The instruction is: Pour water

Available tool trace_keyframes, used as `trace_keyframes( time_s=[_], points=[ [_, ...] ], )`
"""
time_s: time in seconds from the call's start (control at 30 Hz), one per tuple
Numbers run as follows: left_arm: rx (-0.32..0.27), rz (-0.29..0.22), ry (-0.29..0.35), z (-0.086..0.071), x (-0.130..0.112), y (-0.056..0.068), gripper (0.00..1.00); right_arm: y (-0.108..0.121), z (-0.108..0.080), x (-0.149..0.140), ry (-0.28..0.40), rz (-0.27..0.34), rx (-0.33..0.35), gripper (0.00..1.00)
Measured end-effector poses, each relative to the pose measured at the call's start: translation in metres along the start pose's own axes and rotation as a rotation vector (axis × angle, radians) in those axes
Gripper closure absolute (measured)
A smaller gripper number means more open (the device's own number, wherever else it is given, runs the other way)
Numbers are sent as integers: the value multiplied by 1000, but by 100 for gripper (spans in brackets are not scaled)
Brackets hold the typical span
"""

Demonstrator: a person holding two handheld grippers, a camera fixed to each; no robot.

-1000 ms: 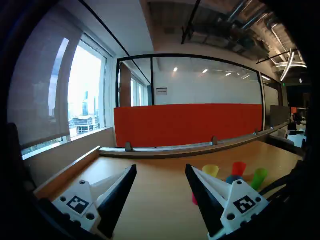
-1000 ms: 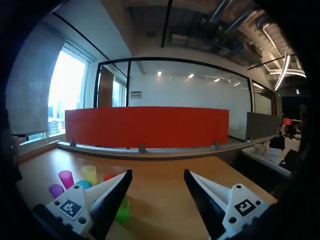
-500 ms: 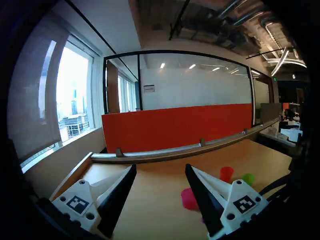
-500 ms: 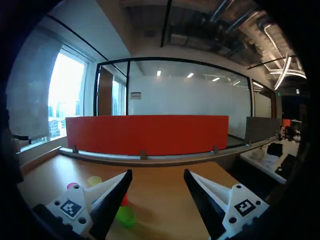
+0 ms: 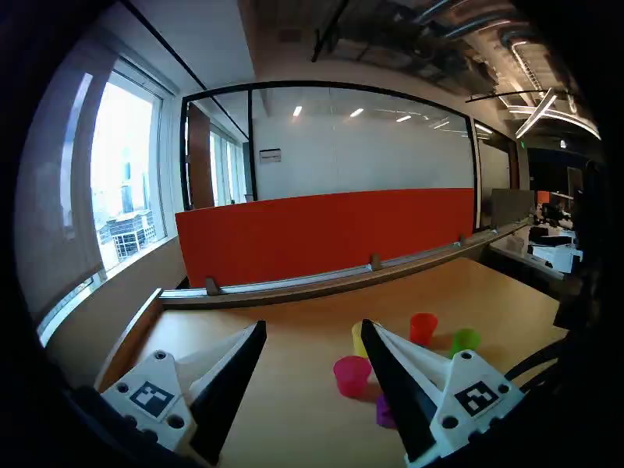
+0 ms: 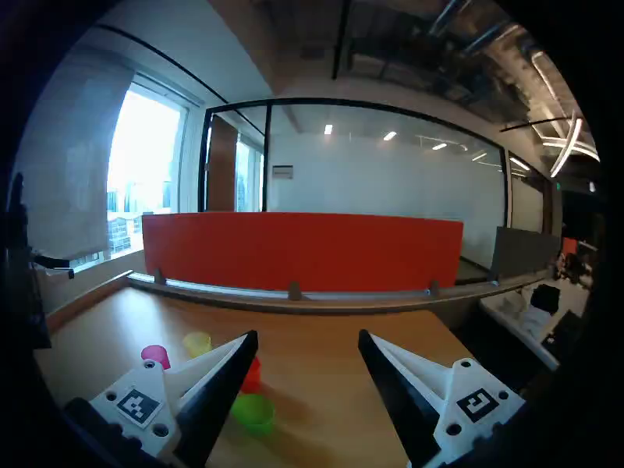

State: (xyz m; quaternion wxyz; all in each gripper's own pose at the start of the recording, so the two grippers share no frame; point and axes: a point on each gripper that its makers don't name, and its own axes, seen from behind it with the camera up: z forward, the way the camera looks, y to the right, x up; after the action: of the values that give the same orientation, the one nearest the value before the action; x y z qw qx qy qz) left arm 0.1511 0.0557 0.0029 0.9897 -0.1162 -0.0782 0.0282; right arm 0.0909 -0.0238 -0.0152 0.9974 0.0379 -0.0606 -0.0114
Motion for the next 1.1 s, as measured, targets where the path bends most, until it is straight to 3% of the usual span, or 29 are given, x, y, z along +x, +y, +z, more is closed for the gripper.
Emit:
trace_keyframes(
  time_s=[0.3, 0.67, 0.9, 1.1],
  points=[
    [-51, 20, -42, 6, -8, 11, 10, -11, -1, -13, -61, -37, 56, 0],
    [-125, 10, -57, 10, -17, 26, 10, -34, -1, -22, -116, -79, 109, 0],
    [-140, -29, -64, 8, -31, 25, 10, -56, 0, -40, -169, -125, 166, 0],
    [-95, -49, -75, 7, -41, 16, 10, -73, 7, -78, -250, -168, 242, 0]
  ],
)
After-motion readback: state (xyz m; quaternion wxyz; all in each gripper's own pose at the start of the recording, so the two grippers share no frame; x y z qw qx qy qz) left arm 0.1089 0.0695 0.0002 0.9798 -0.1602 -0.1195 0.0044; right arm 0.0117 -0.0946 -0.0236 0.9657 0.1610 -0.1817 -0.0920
